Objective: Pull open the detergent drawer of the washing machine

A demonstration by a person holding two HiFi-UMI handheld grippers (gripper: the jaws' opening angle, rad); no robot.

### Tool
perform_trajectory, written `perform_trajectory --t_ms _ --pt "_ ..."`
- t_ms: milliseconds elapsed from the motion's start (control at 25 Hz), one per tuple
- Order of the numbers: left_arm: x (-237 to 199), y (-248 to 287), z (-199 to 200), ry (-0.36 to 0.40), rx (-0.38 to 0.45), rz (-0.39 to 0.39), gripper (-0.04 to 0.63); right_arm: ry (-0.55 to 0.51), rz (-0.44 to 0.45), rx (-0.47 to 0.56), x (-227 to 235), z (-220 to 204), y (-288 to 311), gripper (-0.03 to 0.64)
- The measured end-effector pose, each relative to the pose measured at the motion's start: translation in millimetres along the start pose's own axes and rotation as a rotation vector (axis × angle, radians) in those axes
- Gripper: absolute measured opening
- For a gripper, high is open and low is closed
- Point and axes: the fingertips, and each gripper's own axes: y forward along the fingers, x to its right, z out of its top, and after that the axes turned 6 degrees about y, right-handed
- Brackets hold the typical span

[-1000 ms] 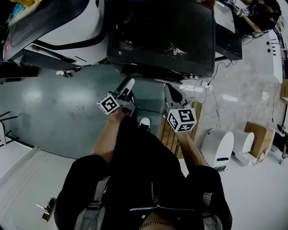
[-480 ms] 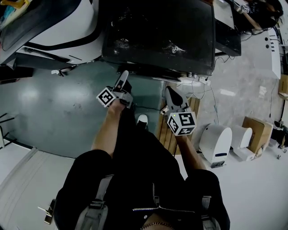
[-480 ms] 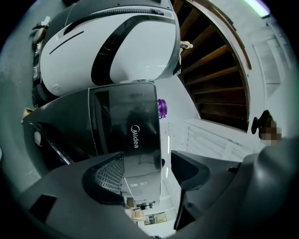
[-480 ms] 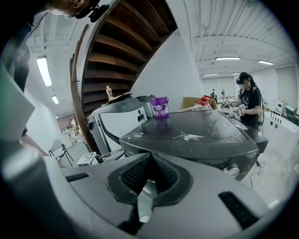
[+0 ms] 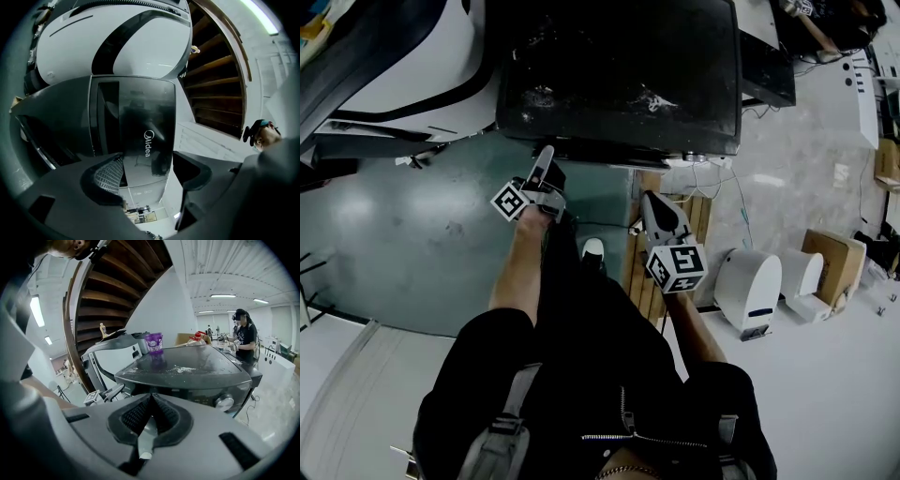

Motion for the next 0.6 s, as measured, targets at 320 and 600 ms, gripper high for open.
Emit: perform_trajectory --t_ms 320,600 --pt "-7.2 6.6 -6.3 -0.012 -0.049 -0.064 0.331 0.018 -0.027 -0.040 6.2 -17.8 -2.2 0.008" --pt "-4.1 21.9 -0.4 -0.014 -0.034 -0.140 0.333 0.025 -0.042 -0.053 8.1 -24.2 -4.3 0.008"
